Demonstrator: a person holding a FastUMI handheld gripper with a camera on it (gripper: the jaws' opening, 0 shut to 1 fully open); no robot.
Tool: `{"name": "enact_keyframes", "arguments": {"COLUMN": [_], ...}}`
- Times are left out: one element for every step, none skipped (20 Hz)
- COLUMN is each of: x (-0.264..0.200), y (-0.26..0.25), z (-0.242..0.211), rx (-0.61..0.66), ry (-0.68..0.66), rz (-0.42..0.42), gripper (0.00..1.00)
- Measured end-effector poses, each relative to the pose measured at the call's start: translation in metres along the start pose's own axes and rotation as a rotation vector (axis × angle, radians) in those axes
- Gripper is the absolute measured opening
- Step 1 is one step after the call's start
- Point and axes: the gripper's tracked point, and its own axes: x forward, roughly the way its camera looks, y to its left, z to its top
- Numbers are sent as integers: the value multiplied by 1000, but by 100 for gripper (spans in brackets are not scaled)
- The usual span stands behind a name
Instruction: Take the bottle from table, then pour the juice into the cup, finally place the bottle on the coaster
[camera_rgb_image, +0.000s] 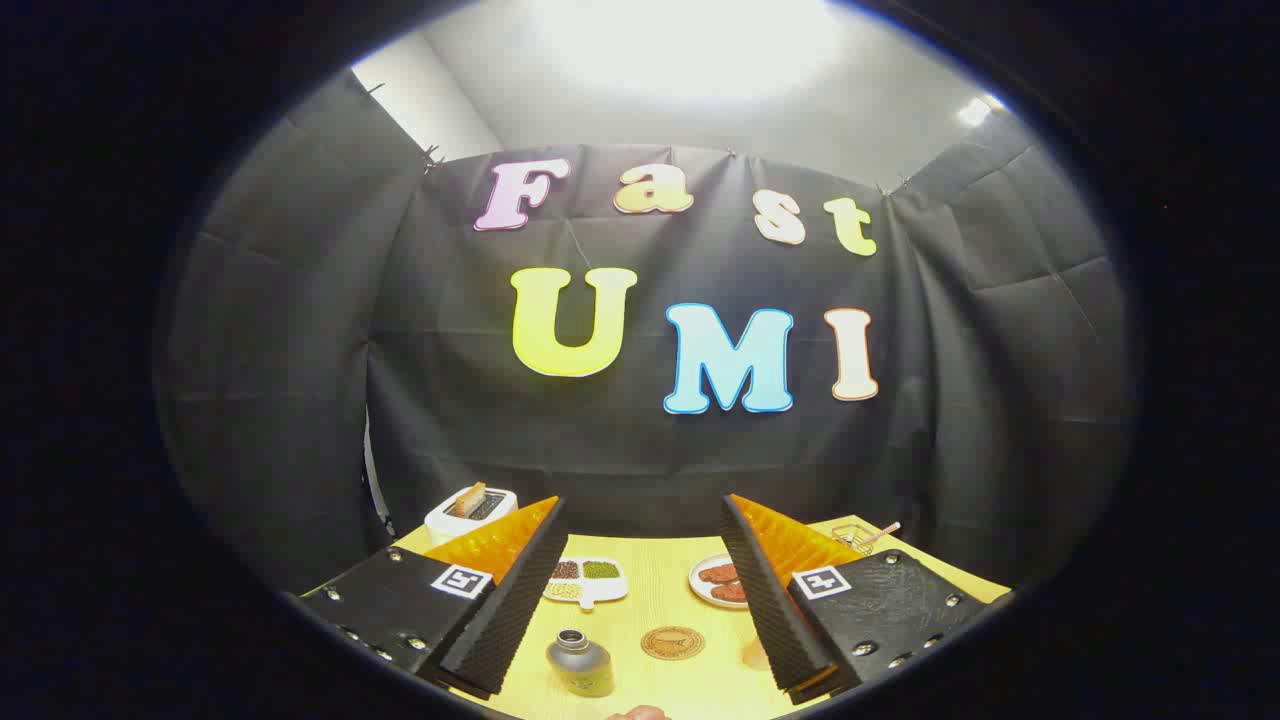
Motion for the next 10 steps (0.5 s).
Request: {"name": "enact_keyframes", "arguments": {"x": [0,0,0,1,2,2,3,4,5,6], "y": [0,-2,-2,-2,-1,-1,-1,-2,-1,3], "z": [-1,-1,-2,-5,-8,-12,-15,-18,-19,-20], "rx": [-4,-9,-11,-10,-10,-8,-8,-8,-3,5], "ry": [-1,-5,-5,-2,2,7,12,14,10,3], "rz": [-4,-9,-11,-14,-14,-14,-16,-19,-15,-9], "gripper": [94,94,94,94,94,94,94,94,94,94]}}
